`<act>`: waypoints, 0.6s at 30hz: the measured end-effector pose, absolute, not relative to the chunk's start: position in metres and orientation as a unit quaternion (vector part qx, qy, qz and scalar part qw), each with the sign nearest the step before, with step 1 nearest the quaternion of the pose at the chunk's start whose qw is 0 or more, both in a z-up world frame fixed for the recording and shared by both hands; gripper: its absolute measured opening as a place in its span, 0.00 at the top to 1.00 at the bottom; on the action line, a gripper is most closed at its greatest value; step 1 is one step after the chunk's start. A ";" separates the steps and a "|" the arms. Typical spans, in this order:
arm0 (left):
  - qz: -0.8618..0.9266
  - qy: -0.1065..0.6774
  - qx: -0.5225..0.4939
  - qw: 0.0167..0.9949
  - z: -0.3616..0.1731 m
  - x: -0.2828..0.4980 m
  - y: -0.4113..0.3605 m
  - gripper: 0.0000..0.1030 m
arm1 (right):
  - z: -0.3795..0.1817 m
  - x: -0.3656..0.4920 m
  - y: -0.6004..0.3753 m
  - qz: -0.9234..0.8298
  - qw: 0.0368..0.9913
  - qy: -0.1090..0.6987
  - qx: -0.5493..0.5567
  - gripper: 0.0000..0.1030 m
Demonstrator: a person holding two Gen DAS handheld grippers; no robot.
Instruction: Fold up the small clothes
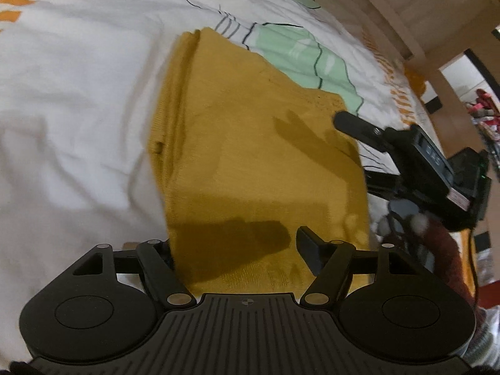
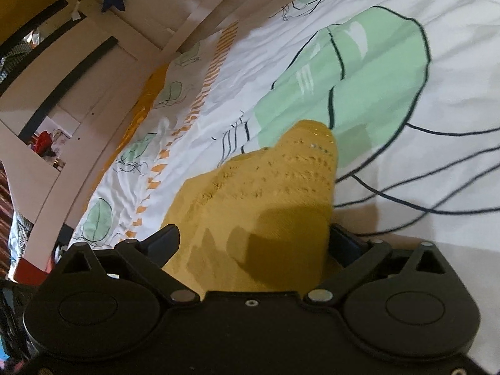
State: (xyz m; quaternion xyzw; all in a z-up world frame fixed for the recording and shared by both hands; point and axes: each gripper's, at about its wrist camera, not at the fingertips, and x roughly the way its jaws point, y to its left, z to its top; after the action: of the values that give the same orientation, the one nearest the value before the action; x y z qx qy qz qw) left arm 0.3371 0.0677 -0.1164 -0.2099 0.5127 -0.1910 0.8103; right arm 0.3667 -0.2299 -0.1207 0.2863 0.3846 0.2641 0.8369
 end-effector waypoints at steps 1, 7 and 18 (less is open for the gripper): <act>-0.193 0.513 -0.211 0.809 -0.117 0.337 0.067 0.34 | -0.121 0.368 -0.229 0.266 0.835 0.386 0.288 0.00; -0.185 0.513 -0.219 0.809 -0.118 0.335 0.072 0.65 | -0.120 0.374 -0.230 0.265 0.824 0.401 0.301 0.00; -0.241 0.518 -0.300 0.764 -0.122 0.327 0.075 0.82 | -0.112 0.355 -0.242 0.251 0.823 0.403 0.311 0.64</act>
State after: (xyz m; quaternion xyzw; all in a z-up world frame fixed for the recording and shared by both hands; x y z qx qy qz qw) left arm 0.3273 0.0753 -0.1218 -0.2996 0.5179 -0.2412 0.7641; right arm 0.3547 -0.2421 -0.1121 0.3113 0.4026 0.2512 0.8234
